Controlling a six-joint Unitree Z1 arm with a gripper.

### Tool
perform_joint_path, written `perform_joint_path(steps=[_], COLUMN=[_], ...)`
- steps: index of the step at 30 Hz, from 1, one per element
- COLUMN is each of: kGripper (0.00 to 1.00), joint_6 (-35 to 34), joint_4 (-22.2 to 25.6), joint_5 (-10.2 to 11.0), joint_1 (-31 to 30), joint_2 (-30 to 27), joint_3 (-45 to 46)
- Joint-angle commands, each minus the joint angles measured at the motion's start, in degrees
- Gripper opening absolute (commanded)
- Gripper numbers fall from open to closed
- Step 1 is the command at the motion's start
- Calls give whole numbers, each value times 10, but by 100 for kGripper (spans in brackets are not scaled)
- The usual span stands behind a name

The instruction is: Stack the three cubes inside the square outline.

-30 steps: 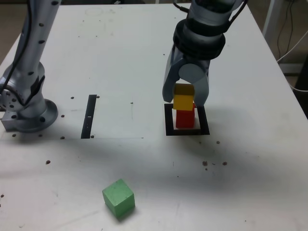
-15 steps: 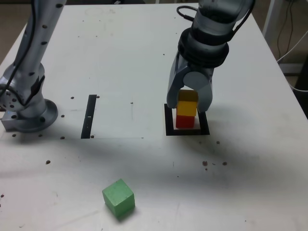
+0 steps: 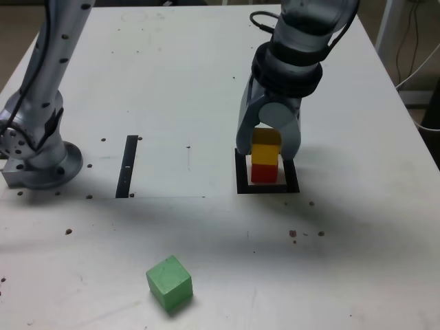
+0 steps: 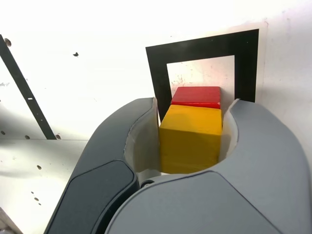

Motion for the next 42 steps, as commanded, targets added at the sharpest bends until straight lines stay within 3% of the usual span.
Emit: perform_joint_path(steps=[1, 11, 25, 42], kGripper=[94, 99, 99, 99], joint_6=[3, 3, -3, -4], joint_4=[-6, -15, 2, 5], joint_5=[-3, -4, 24, 13], joint_1=[2, 2, 2, -22], joint_2=[1, -9, -89, -154], joint_3=[4, 19, 41, 103])
